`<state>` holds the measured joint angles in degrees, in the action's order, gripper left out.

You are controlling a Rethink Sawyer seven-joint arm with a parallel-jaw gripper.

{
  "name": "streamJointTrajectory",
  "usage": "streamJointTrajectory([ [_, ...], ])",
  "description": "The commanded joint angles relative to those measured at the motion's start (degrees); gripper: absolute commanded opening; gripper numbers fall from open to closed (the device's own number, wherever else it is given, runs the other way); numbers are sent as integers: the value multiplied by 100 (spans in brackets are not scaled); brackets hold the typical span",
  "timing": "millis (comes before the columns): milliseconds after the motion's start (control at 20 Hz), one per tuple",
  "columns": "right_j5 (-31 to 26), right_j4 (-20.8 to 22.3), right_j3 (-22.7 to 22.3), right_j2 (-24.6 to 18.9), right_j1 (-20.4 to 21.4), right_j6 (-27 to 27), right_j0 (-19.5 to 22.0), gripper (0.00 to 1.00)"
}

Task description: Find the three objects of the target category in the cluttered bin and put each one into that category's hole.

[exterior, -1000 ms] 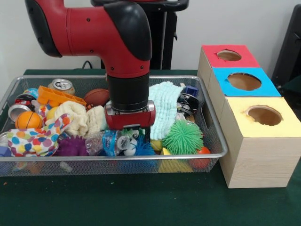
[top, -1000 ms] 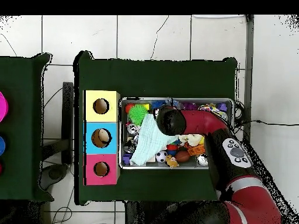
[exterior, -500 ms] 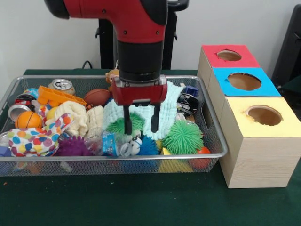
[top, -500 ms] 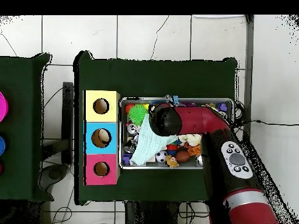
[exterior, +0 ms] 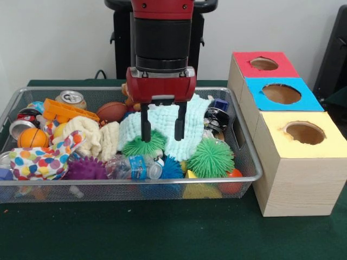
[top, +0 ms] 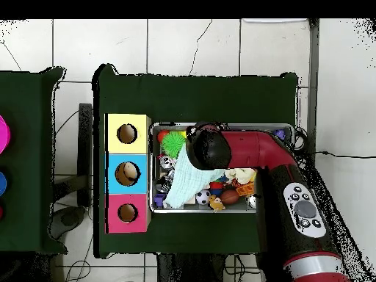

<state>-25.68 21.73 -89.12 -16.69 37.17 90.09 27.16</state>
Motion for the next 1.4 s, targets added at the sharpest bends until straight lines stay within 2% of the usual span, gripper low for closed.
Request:
streamJointTrajectory([
  [50, -623, -177, 78, 232, -449, 554, 120, 100],
  [200, -708, 1, 216, 232, -425, 195, 133, 100],
  [300, -525, -57, 206, 213, -440, 302, 177, 100],
  [400, -261, -592, 66, 516, -519, 1371, 130, 100],
  [450, -252, -1146, -37, 911, -617, 2416, -32, 100],
  [550, -83, -1599, -15, 1390, -746, 3220, -271, 100],
  [800, -129, -2414, -29, 2158, -836, 3840, -676, 100],
  [950, -508, -2693, 13, 2464, -814, 4072, -845, 100],
  [1150, -390, -2725, 0, 2476, -839, 3969, -766, 100],
  [1300, -285, -2817, -41, 2479, -893, 4237, -908, 100],
  [1400, -3, -2955, 48, 2324, -1112, 4369, -944, 100],
])
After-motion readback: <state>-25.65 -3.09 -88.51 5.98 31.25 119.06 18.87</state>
